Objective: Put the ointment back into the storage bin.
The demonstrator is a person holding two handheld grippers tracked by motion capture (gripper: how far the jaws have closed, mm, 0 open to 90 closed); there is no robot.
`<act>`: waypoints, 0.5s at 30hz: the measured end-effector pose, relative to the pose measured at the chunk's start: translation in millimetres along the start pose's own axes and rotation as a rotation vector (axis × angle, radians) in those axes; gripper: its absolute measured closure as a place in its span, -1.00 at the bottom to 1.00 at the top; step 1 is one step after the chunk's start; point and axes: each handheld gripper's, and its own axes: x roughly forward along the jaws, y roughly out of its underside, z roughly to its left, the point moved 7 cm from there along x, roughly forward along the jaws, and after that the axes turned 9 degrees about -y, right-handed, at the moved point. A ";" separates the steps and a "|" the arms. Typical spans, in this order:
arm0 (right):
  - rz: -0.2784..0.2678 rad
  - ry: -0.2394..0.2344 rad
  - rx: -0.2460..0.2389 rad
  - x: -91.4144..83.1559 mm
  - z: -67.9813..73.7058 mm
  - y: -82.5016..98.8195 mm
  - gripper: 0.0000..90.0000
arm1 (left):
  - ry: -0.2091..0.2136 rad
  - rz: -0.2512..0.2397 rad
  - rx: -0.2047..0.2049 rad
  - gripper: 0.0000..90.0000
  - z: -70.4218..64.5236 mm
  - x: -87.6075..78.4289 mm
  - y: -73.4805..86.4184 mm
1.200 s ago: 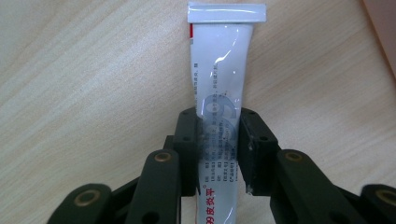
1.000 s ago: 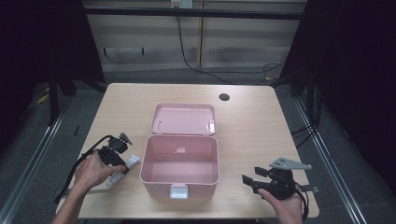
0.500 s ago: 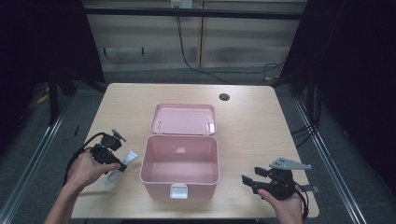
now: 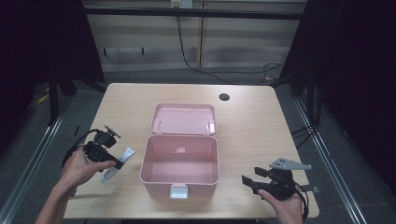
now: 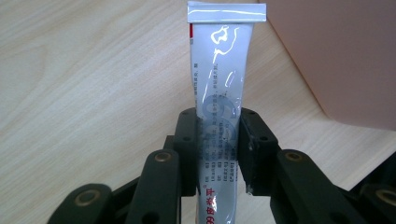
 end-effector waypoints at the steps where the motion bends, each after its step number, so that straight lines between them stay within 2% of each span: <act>1: 0.000 0.000 0.000 0.0 0.0 0.0 -0.24 | 0.000 0.000 0.000 0.58 0.0 0.0 0.0; 5: 0.002 -0.002 -0.001 0.5 0.3 0.1 -0.25 | 0.016 -0.027 -0.018 0.58 2.2 -12.0 1.6; 15: 0.003 -0.003 0.001 0.8 0.4 0.2 -0.26 | 0.016 -0.061 -0.003 0.58 3.5 -28.4 3.7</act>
